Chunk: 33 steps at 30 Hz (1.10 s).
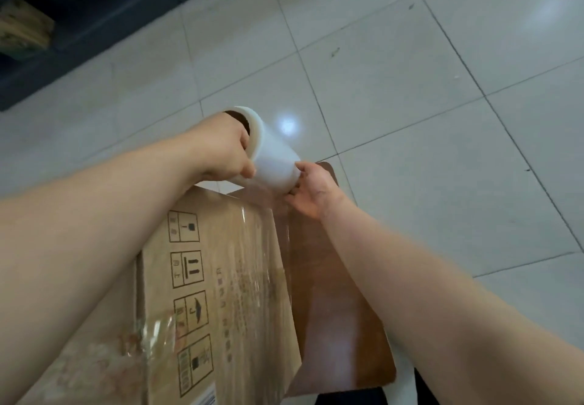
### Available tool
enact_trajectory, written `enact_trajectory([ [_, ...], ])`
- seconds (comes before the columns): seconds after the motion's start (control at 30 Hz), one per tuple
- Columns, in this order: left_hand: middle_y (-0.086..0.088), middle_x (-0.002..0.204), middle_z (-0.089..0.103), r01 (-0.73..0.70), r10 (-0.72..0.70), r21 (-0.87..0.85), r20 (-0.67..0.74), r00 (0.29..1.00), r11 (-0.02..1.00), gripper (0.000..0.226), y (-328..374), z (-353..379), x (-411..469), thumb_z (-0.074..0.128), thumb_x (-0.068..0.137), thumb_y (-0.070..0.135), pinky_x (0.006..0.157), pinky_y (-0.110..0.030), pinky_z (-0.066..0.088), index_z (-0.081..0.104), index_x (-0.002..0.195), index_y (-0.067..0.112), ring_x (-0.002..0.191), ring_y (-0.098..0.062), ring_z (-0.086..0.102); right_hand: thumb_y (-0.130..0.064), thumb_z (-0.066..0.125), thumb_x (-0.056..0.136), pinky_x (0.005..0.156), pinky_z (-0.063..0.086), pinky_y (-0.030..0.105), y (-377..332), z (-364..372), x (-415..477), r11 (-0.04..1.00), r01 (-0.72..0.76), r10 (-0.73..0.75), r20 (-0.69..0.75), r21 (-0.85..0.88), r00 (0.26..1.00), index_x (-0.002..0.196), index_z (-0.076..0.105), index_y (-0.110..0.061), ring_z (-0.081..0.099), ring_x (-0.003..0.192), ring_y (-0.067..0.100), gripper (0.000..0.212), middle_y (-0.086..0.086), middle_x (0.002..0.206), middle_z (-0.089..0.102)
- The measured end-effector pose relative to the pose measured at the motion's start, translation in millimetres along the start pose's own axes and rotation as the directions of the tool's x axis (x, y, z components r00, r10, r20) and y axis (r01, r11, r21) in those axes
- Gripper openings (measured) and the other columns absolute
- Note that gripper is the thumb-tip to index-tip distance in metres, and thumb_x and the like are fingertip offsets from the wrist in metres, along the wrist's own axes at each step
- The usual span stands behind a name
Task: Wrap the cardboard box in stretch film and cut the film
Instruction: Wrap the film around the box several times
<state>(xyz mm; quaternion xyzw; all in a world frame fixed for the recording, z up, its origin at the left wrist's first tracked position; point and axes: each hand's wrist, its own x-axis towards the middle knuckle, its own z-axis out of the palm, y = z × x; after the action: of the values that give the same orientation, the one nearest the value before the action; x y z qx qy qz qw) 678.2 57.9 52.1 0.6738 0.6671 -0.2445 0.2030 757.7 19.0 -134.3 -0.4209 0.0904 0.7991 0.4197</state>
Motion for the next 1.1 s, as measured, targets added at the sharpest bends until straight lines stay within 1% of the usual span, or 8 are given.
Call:
enact_trajectory([
  [0.17, -0.004, 0.066, 0.049, 0.098, -0.097, -0.117, 0.020, 0.995, 0.988, 0.020, 4.1, -3.7, 2.2, 0.078, 0.071, 0.018, 0.056, -0.026, 0.036, 0.060, 0.067, 0.009, 0.063, -0.022, 0.048, -0.036, 0.045, 0.098, 0.080, 0.054, 0.037, -14.2, 5.1, 7.3, 0.997, -0.052, 0.055, 0.052, -0.058, 0.997, 0.135, 0.052, -0.009, 0.061, 0.112, 0.029, 0.046, 0.012, 0.133, 0.060],
  [0.27, -0.006, 0.092, 0.055, 0.215, -0.223, -0.366, 0.020, 0.975, 0.906, 0.040, 9.2, -7.0, 10.4, 0.072, 0.078, 0.043, 0.074, -0.032, 0.040, 0.060, 0.092, 0.007, 0.087, -0.027, 0.052, -0.034, 0.042, 0.099, 0.091, 0.047, 0.038, -20.7, 3.5, 9.7, 0.992, -0.104, 0.112, 0.110, -0.077, 0.987, 0.135, 0.050, -0.008, 0.059, 0.111, 0.030, 0.045, 0.012, 0.130, 0.060],
  [0.4, -0.020, 0.121, 0.056, 0.299, -0.344, -0.433, -0.030, 0.938, 0.851, 0.057, 6.0, -5.1, 23.2, 0.064, 0.085, 0.045, 0.087, -0.037, 0.041, 0.057, 0.118, -0.002, 0.109, -0.037, 0.054, -0.028, 0.041, 0.100, 0.079, 0.048, 0.034, -28.9, 3.3, 14.1, 0.984, -0.149, 0.164, 0.167, -0.102, 0.972, 0.126, 0.049, -0.008, 0.061, 0.092, 0.025, 0.034, 0.009, 0.105, 0.063],
  [0.57, -0.004, 0.071, 0.046, 0.267, -0.289, -0.270, -0.045, 0.956, 0.925, 0.029, 1.8, -14.2, 19.6, 0.073, 0.081, 0.032, 0.058, -0.030, 0.033, 0.060, 0.081, 0.005, 0.073, -0.025, 0.047, -0.015, 0.039, 0.099, 0.072, 0.049, 0.031, -37.7, 17.5, 23.3, 0.965, -0.150, 0.181, 0.133, -0.216, 0.974, 0.116, 0.049, -0.002, 0.057, 0.078, 0.022, 0.024, 0.009, 0.090, 0.058],
  [0.8, -0.003, 0.065, 0.050, 0.231, -0.239, -0.111, -0.068, 0.969, 0.967, 0.027, -11.9, -20.2, 23.8, 0.076, 0.077, 0.024, 0.049, -0.028, 0.031, 0.055, 0.067, 0.010, 0.060, -0.019, 0.046, -0.020, 0.043, 0.098, 0.074, 0.047, 0.033, -41.0, 50.3, 39.9, 0.962, -0.129, 0.152, 0.079, -0.240, 0.985, 0.109, 0.053, -0.006, 0.056, 0.074, 0.023, 0.020, 0.009, 0.087, 0.057],
  [0.87, -0.006, 0.077, 0.056, 0.230, -0.241, -0.170, -0.048, 0.969, 0.958, 0.029, -13.0, -24.5, 25.8, 0.073, 0.080, 0.030, 0.062, -0.031, 0.041, 0.065, 0.085, 0.003, 0.077, -0.027, 0.056, -0.022, 0.042, 0.099, 0.067, 0.048, 0.031, -42.0, 55.6, 42.5, 0.962, -0.120, 0.146, 0.093, -0.245, 0.985, 0.113, 0.053, -0.008, 0.056, 0.073, 0.021, 0.022, 0.006, 0.086, 0.058],
  [0.97, -0.015, 0.122, 0.058, 0.298, -0.335, -0.377, -0.037, 0.941, 0.877, 0.056, -19.0, -29.3, 34.4, 0.064, 0.085, 0.044, 0.088, -0.035, 0.040, 0.060, 0.118, 0.000, 0.116, -0.033, 0.053, -0.025, 0.040, 0.101, 0.066, 0.049, 0.030, -41.7, 58.2, 46.3, 0.965, -0.127, 0.156, 0.116, -0.228, 0.981, 0.107, 0.056, -0.008, 0.057, 0.077, 0.020, 0.025, 0.006, 0.090, 0.059],
  [1.1, -0.023, 0.136, 0.050, 0.400, -0.450, -0.476, 0.011, 0.893, 0.783, 0.065, -32.7, -33.6, 47.2, 0.065, 0.085, 0.043, 0.100, -0.043, 0.039, 0.052, 0.122, -0.009, 0.123, -0.039, 0.048, -0.025, 0.038, 0.102, 0.066, 0.048, 0.030, -42.9, 62.5, 54.5, 0.949, -0.200, 0.233, 0.116, -0.245, 0.966, 0.108, 0.055, -0.006, 0.057, 0.079, 0.021, 0.026, 0.009, 0.091, 0.059],
])
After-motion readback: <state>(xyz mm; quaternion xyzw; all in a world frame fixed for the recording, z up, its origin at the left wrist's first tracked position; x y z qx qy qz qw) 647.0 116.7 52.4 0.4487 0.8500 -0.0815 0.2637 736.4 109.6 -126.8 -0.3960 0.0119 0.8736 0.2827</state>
